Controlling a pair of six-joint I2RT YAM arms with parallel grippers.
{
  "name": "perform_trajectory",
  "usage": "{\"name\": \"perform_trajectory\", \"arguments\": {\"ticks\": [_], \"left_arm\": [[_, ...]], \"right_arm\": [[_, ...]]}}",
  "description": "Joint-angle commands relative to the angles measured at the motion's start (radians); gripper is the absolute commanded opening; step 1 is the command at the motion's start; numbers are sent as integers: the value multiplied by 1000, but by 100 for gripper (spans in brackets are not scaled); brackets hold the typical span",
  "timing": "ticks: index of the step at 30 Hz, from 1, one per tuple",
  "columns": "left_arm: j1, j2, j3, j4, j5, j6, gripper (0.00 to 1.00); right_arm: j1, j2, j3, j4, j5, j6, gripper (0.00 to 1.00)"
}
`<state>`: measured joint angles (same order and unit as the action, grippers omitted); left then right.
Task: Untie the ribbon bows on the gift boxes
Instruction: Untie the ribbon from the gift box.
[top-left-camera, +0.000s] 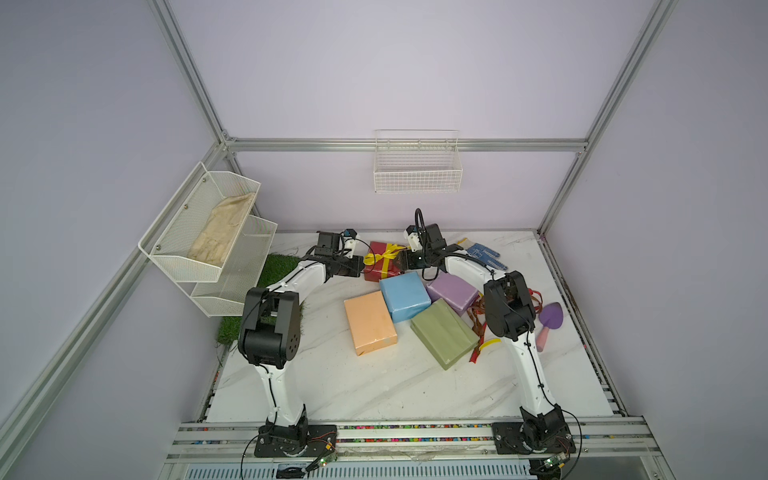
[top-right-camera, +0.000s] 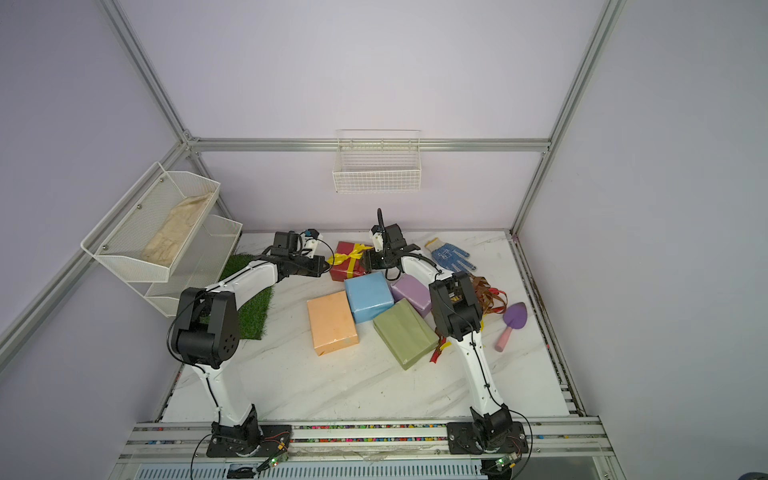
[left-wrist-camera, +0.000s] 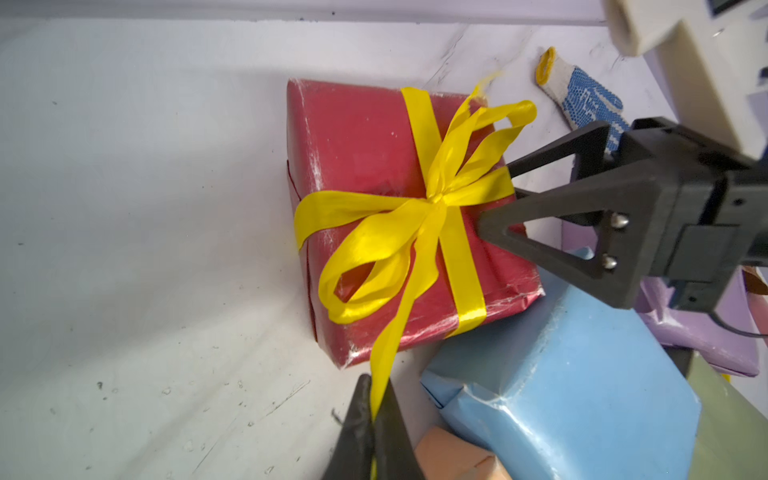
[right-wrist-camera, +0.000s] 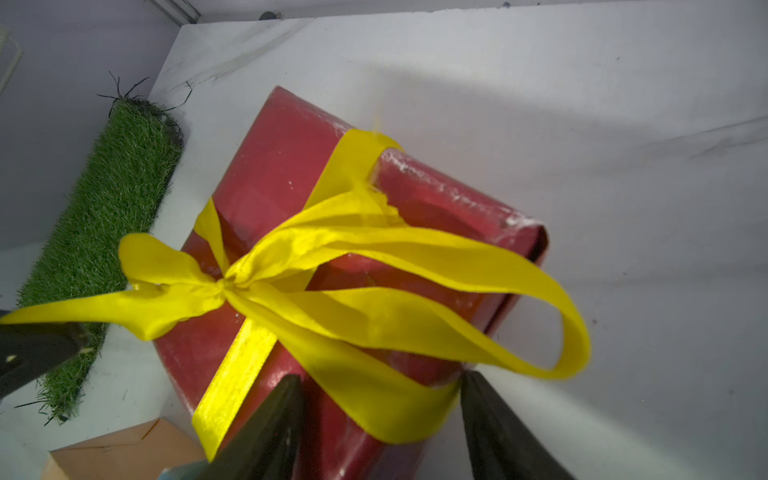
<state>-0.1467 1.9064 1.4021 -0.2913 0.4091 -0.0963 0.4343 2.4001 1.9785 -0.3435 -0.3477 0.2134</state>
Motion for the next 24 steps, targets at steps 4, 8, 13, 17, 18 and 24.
{"name": "perform_trajectory", "arguments": {"ticks": [4, 8, 13, 17, 18, 24], "left_arm": [[-4, -85, -29, 19, 56, -45, 0], [-22, -185, -57, 14, 77, -76, 0], [-31, -339, -51, 12, 92, -145, 0], [-31, -449, -27, 7, 86, -180, 0], [-31, -470, -24, 7, 83, -188, 0], [-31, -603, -18, 9, 66, -230, 0]], "right_arm": [[9, 45, -1, -41, 75, -43, 64], [11, 46, -6, -48, 96, -56, 64], [11, 52, -14, -45, 97, -62, 64], [11, 51, -28, -37, 92, -72, 64], [11, 48, -32, -35, 91, -74, 64], [12, 46, -41, -37, 72, -97, 64]]}}
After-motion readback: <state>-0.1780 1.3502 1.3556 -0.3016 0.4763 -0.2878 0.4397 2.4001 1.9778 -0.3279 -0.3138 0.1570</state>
